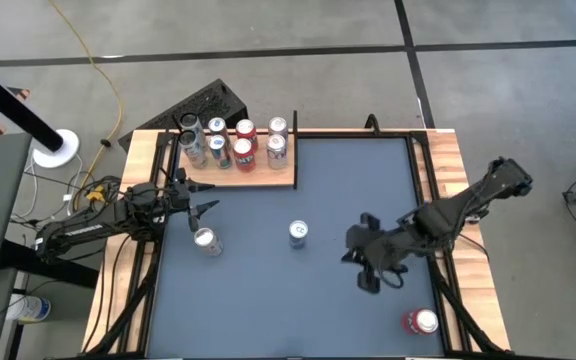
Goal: Place canned beverage on shelf
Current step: Put the white pink soda can on the shelf aligned with the other white pink soda cans
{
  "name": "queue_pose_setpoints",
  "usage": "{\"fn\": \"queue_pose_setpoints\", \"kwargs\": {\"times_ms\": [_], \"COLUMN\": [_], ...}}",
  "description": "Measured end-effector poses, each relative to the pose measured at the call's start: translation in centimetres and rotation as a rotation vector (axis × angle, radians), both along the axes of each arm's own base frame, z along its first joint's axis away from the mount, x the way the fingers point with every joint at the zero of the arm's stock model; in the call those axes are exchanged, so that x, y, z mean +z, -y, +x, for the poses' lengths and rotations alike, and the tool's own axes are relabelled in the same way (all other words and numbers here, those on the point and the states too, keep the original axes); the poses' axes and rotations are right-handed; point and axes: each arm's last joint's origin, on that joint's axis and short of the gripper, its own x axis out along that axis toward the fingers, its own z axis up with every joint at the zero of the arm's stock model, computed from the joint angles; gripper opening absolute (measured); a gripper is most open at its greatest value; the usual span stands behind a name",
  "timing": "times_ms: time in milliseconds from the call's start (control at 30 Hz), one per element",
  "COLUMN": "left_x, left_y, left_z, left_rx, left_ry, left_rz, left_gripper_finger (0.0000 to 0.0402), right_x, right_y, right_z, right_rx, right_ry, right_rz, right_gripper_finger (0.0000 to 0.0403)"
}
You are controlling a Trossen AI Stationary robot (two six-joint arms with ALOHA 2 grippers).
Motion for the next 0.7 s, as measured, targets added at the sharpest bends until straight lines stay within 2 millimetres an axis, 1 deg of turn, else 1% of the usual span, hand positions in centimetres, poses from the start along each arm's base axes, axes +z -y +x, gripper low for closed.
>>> {"fn": "queue_pose_setpoints", "kwargs": {"times_ms": [133, 367, 533, 700], "left_x": [0.0, 0.0, 0.0, 0.0], "left_y": [0.0, 0.0, 0.0, 0.0], "left_z": [0.0, 0.0, 0.0, 0.0], "left_rx": [0.0, 0.0, 0.0, 0.0], "left_ry": [0.0, 0.0, 0.0, 0.0], "left_rz": [0.0, 0.0, 0.0, 0.0], "left_gripper_finger": [0.0225, 0.0225, 0.0225, 0.0225], "right_x": [0.5, 0.2, -0.1, -0.2], "right_y": [1.4, 3.2, 3.9, 4.1], "right_z": [-2.2, -5.4, -6.6, -7.0], "right_rx": [-0.081, -0.292, -0.437, -0.468], "right_ry": [-0.104, -0.321, -0.439, -0.476], "right_rz": [0.04, 0.032, 0.01, -0.012], "right_gripper_finger": [0.0, 0.0, 0.0, 0.0]}}
